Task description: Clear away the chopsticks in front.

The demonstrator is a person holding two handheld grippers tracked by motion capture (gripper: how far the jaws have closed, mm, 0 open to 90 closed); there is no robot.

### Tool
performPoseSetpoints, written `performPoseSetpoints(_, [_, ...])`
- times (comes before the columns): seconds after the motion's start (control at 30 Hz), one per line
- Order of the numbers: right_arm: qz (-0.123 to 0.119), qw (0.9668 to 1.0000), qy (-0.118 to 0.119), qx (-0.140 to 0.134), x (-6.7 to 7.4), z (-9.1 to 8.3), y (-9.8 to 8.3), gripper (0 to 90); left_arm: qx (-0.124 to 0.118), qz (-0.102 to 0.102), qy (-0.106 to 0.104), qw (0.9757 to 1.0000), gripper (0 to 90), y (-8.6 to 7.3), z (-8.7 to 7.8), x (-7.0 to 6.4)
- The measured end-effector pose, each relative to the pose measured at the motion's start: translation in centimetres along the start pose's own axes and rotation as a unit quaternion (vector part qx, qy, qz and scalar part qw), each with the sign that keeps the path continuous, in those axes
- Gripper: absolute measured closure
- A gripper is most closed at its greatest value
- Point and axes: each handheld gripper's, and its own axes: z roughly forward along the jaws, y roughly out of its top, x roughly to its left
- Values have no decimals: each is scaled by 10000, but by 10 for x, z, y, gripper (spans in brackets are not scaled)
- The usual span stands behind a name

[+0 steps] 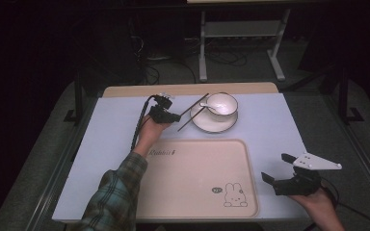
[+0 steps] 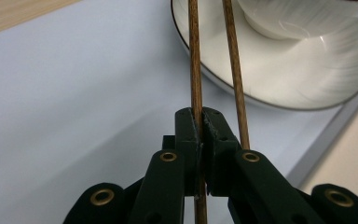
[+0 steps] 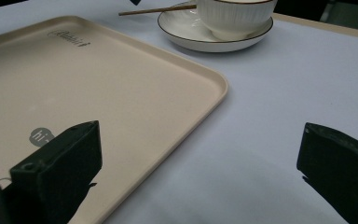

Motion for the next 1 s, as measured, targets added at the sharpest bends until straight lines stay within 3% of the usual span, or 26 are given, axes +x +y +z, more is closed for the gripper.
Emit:
performPoseSetpoints(0.23, [-17, 10000, -2, 13, 0, 1, 0, 0, -58, -65, -12, 10000, 853, -19, -27, 0])
performPoseSetpoints(0.67, [-32, 10000, 2, 13, 0, 1, 0, 0, -248, -198, -117, 9994, 853, -59, -61, -8])
performPoseSetpoints(1.0, [-60, 10000, 1, 4, 1, 1, 0, 0, -281, -110, -157, 9994, 853, -92, -88, -25])
